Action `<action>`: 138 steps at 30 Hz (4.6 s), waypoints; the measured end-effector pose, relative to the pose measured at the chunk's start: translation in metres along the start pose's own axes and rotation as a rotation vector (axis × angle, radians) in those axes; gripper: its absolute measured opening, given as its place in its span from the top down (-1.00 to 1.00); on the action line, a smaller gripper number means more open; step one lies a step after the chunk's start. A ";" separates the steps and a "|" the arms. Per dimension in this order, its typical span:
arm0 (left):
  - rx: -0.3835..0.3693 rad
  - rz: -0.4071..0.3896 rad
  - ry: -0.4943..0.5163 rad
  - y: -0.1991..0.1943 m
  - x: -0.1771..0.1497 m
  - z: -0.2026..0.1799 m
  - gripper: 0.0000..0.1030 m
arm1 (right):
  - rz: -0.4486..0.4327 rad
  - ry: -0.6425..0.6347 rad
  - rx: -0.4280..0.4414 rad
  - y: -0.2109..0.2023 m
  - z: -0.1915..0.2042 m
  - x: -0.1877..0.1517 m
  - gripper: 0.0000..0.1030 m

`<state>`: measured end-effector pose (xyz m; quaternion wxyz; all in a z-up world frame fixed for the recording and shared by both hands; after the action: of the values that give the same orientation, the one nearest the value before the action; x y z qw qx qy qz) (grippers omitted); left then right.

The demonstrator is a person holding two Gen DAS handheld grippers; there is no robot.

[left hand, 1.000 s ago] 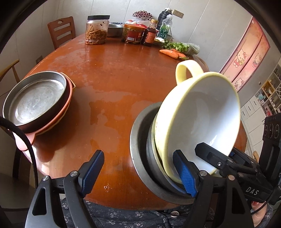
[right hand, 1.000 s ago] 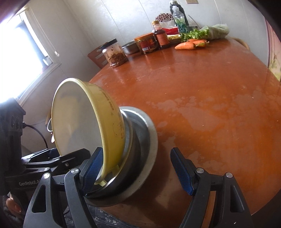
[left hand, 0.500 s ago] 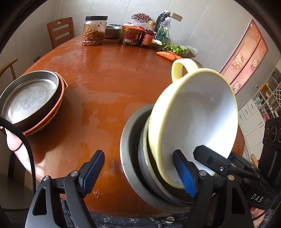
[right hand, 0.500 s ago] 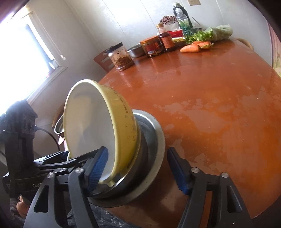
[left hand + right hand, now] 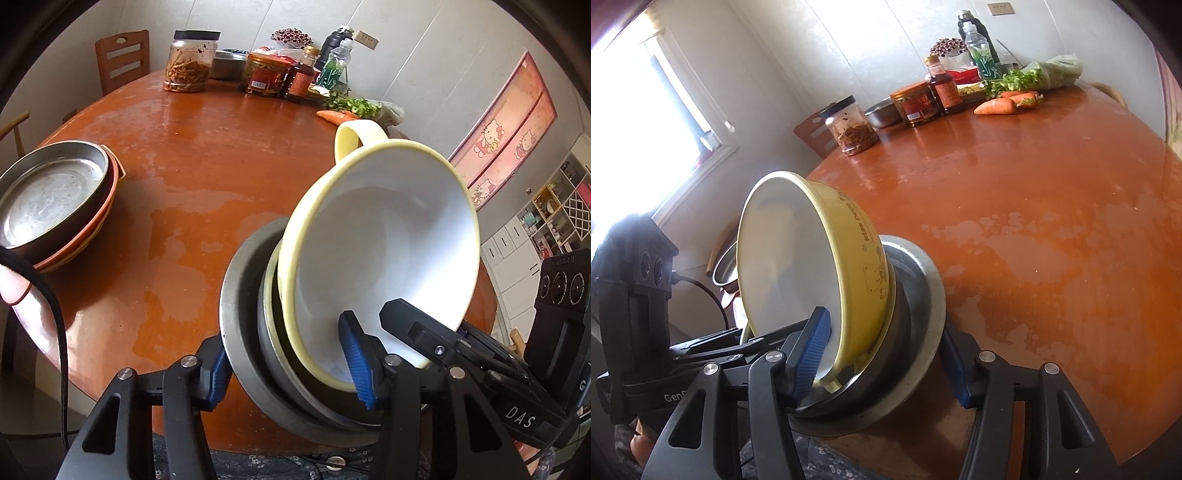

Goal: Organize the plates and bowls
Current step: 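Grasp the rim of the dish stack with the left gripper while the right gripper grasps its opposite rim, then lift the whole dish stack with both grippers off the table edge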

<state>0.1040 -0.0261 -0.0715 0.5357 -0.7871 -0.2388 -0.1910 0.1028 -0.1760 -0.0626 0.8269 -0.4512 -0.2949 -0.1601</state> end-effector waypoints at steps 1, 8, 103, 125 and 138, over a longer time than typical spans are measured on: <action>0.002 0.002 0.003 0.000 0.001 0.000 -0.02 | 0.001 0.004 -0.006 0.000 0.000 0.000 -0.14; 0.012 -0.006 0.015 -0.004 0.007 -0.001 -0.02 | -0.002 0.010 -0.001 -0.002 0.001 0.003 -0.14; 0.196 -0.169 -0.185 -0.087 0.084 0.192 -0.03 | 0.163 -0.240 0.239 0.177 0.182 0.077 -0.14; 0.180 -0.151 -0.181 -0.076 0.082 0.191 -0.03 | 0.146 -0.236 0.216 0.174 0.173 0.076 -0.14; 0.182 -0.155 -0.189 -0.076 0.083 0.192 -0.03 | 0.147 -0.211 0.190 0.174 0.167 0.078 -0.23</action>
<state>0.1362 0.1914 -0.0359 0.5635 -0.7291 -0.3645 -0.1342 0.1982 0.0588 -0.0574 0.8399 -0.4055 -0.3601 -0.0221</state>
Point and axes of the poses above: each gripper's, at about its wrist camera, not at the fingertips, and y roughly the way its jaws point, z to its left, x to its top, the point moved 5 cm from there along y, roughly the way its jaws point, and after that the axes turned 3 degrees about -z, right-handed, at the moved point
